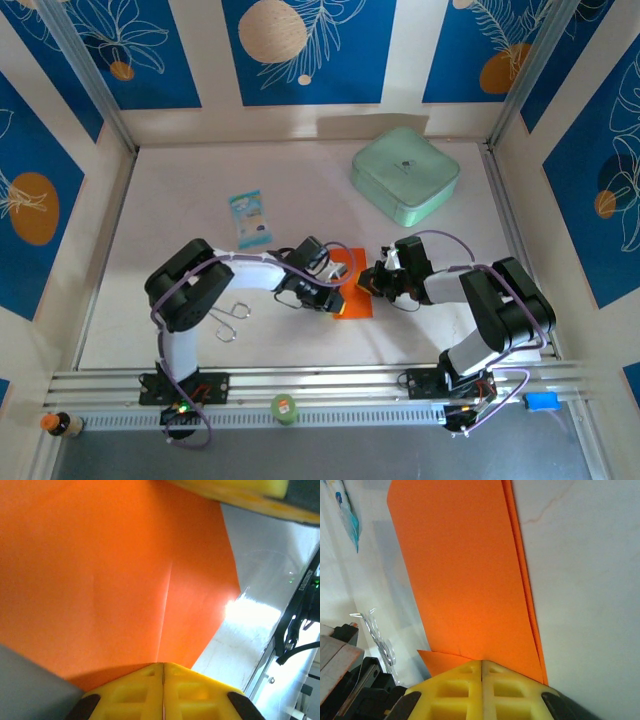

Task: Fold a paper plane with a square sheet of paper (pick it up from the middle)
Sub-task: Fold the triangle a second time at the center of the table.

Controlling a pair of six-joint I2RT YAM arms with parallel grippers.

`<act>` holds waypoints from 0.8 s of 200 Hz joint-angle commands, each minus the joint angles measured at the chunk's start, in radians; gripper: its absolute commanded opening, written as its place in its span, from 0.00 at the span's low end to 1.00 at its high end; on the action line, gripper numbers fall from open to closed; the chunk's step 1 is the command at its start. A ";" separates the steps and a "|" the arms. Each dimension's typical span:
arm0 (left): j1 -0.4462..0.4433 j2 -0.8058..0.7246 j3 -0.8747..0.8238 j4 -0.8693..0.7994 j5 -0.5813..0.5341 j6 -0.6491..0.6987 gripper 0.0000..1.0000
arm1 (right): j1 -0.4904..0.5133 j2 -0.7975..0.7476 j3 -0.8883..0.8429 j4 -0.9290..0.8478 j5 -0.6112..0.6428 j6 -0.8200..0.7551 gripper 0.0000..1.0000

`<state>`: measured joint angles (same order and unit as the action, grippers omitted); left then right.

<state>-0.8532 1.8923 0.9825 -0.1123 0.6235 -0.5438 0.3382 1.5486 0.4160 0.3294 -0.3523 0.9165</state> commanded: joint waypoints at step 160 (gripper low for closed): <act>0.013 -0.038 0.093 -0.012 -0.034 0.012 0.09 | 0.012 -0.286 0.040 -0.369 0.027 -0.073 0.15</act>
<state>-0.8471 1.8126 1.0348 -0.1192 0.5972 -0.5419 0.3450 1.3354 0.4603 0.1062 -0.3374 0.8505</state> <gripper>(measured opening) 0.090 0.130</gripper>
